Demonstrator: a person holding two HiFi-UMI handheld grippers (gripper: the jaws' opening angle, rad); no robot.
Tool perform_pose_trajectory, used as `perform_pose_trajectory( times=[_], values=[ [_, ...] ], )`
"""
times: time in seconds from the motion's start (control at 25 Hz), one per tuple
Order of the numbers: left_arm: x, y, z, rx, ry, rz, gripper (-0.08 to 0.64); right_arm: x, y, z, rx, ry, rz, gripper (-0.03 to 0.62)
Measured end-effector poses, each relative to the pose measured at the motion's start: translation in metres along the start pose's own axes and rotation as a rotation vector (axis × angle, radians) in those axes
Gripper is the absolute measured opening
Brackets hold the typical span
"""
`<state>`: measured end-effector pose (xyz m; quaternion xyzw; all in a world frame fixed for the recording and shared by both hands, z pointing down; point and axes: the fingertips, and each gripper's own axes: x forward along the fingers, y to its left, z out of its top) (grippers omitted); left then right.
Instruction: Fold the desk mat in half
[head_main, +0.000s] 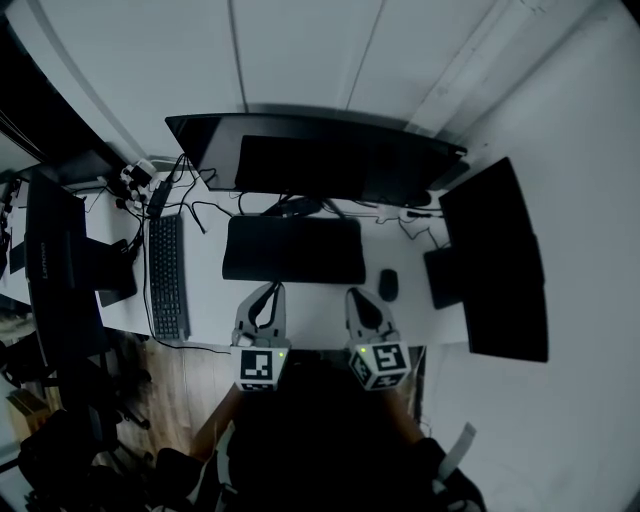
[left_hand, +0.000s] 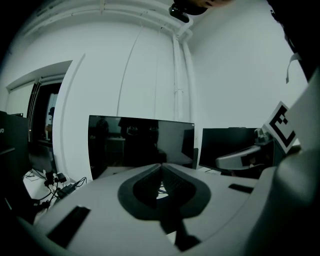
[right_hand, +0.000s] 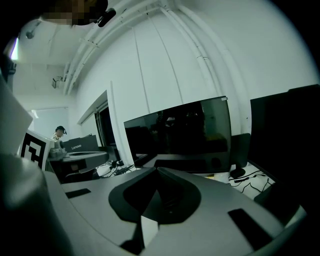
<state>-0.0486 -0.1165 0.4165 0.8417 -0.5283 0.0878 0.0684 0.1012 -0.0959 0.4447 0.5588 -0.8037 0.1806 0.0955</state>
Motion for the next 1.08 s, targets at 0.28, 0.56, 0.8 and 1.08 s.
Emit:
perform_pose_trajectory(
  times=[0.28,0.56,0.8,1.08],
  values=[
    [-0.0032,-0.0013,0.0011,-0.010,0.005,0.020,0.011,-0.0012,-0.0032,0.0011,-0.016,-0.003,0.010,0.006],
    [-0.0021,-0.0036,0.0009,0.014,0.007,0.019,0.011,-0.0007,-0.0040,0.0030,-0.015,-0.001,0.020,0.006],
    [0.0007,-0.0051,0.0011,0.000,0.009,0.019,0.011,0.0012,-0.0059,0.0025,-0.024,0.002,0.021,0.006],
    [0.0017,-0.0075,0.0013,0.018,0.006,0.019,0.011,0.0010,-0.0065,0.0019,-0.009,0.005,0.032,0.006]
  ],
)
